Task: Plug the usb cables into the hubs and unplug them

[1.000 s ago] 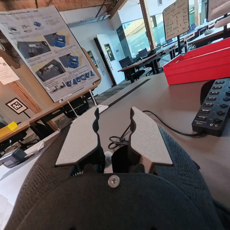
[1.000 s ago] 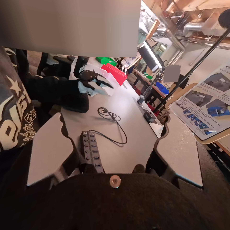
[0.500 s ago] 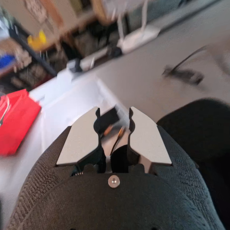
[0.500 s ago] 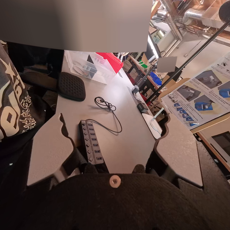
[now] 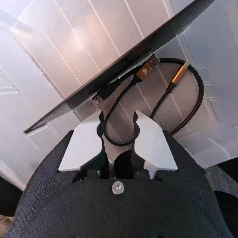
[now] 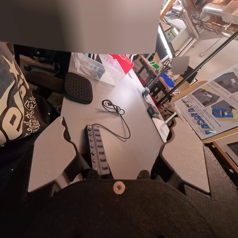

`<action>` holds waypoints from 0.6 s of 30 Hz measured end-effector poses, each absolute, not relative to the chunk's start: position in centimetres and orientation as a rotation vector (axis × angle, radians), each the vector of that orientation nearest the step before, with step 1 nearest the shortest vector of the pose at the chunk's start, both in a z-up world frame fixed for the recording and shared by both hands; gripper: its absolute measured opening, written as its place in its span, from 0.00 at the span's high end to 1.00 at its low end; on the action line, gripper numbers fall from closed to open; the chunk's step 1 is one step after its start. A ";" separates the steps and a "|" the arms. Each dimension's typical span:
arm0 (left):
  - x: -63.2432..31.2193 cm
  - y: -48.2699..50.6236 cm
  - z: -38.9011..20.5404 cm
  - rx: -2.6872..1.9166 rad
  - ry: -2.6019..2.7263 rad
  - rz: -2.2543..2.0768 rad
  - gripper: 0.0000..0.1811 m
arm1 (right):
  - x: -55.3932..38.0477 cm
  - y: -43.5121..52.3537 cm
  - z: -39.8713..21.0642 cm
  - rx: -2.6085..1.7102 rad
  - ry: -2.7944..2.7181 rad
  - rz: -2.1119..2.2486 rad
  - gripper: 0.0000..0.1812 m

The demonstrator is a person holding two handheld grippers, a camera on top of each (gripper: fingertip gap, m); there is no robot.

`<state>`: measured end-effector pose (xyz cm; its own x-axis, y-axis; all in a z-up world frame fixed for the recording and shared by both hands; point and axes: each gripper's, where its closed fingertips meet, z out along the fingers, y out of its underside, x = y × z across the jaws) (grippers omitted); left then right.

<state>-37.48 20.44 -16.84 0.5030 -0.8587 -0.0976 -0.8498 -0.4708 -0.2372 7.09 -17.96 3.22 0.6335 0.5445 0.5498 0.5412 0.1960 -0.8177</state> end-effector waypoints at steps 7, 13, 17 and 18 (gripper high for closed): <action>-36.4 20.8 -18.0 -2.507 1.535 -0.128 0.96 | 7.1 -17.8 3.0 -1.451 -0.980 -0.006 0.20; -37.0 20.6 -15.5 -2.360 1.370 0.089 0.97 | 7.1 -17.7 2.9 -1.458 -0.984 -0.011 0.20; -36.9 20.4 -8.2 -2.077 1.076 0.159 0.98 | 6.8 -17.6 2.9 -1.450 -0.992 -0.005 0.20; -36.8 20.0 -6.1 -1.992 1.003 0.156 0.98 | 6.7 -17.5 2.8 -1.453 -0.996 -0.006 0.20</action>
